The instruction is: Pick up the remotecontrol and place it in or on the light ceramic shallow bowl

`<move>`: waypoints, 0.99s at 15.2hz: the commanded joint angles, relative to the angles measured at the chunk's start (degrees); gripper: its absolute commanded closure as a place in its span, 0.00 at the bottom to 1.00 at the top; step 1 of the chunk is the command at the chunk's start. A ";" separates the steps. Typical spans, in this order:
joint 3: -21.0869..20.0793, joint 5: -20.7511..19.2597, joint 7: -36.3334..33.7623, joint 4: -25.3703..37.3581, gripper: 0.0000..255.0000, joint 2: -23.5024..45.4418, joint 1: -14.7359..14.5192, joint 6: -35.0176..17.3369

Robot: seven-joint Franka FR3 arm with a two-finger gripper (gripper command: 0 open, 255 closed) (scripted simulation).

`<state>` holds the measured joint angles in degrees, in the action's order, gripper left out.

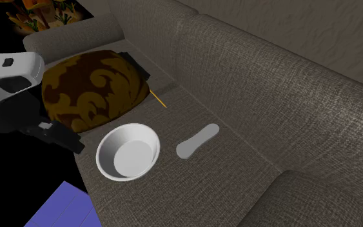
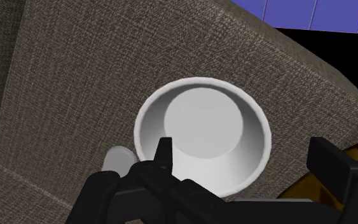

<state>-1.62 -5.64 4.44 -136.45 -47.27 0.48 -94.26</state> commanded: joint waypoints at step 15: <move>6.91 0.13 -2.06 8.44 0.00 27.94 4.98 -17.82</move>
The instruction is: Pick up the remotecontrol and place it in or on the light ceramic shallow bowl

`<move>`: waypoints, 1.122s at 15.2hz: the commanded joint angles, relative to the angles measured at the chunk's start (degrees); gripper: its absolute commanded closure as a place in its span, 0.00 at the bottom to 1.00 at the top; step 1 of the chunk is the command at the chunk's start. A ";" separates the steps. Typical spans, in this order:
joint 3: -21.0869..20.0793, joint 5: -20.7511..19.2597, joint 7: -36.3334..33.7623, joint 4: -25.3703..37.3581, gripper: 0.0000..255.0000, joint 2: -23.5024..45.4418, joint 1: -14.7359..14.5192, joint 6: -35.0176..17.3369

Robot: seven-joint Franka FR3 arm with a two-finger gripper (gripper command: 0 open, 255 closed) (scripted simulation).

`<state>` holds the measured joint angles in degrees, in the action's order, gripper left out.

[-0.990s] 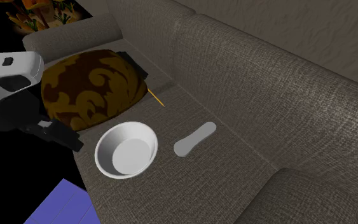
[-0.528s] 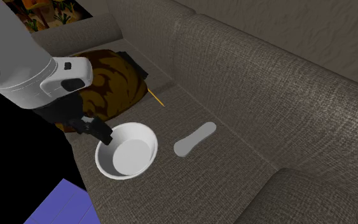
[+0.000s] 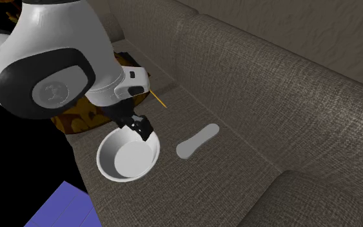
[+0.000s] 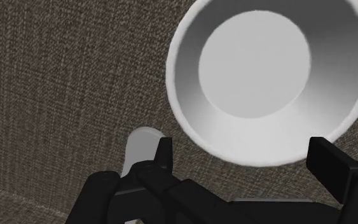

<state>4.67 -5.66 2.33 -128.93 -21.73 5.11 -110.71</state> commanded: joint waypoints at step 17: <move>6.59 9.85 1.94 27.52 0.00 39.14 6.49 -8.30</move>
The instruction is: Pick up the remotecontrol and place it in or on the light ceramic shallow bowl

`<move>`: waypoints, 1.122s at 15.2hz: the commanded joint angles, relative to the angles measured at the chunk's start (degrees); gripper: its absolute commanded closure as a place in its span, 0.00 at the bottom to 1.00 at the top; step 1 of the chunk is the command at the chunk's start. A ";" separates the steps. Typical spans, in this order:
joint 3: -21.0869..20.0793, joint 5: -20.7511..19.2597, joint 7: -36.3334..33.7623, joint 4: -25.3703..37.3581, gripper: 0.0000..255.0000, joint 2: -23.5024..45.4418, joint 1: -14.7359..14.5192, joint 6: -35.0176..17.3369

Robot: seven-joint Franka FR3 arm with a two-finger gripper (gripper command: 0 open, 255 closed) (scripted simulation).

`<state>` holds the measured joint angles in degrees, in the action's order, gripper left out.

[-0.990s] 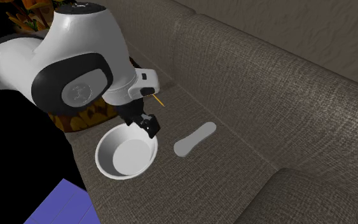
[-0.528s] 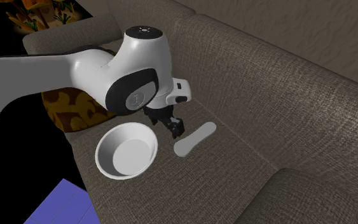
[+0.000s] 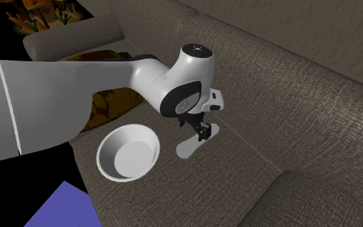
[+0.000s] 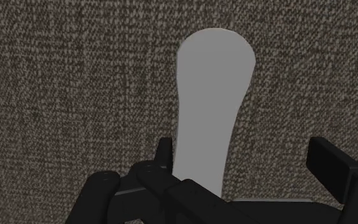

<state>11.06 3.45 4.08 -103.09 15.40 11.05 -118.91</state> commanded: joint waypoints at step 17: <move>0.07 3.36 0.79 5.32 0.00 10.54 2.36 -4.26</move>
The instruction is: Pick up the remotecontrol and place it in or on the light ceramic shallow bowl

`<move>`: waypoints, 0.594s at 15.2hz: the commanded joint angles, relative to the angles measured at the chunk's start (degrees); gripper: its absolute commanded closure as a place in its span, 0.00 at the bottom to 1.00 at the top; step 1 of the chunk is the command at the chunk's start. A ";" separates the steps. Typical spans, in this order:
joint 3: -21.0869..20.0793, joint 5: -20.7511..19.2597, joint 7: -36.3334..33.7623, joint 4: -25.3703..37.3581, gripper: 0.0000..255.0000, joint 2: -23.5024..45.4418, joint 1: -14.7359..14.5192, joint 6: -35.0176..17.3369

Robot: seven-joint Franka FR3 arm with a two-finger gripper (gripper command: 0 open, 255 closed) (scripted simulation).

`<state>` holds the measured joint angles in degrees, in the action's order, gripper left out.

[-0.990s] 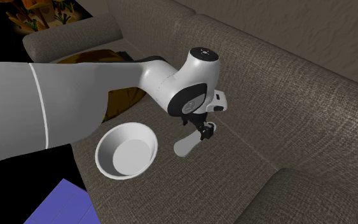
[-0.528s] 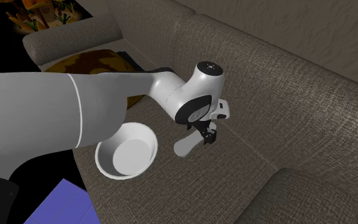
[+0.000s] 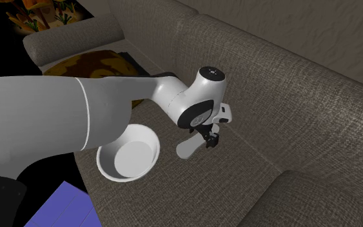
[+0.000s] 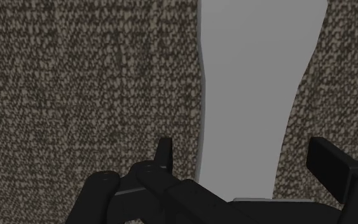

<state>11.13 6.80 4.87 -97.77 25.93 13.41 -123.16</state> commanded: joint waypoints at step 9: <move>0.00 0.00 0.00 0.00 1.00 0.01 0.00 0.00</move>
<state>11.13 6.80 4.87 -97.77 25.93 13.42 -123.16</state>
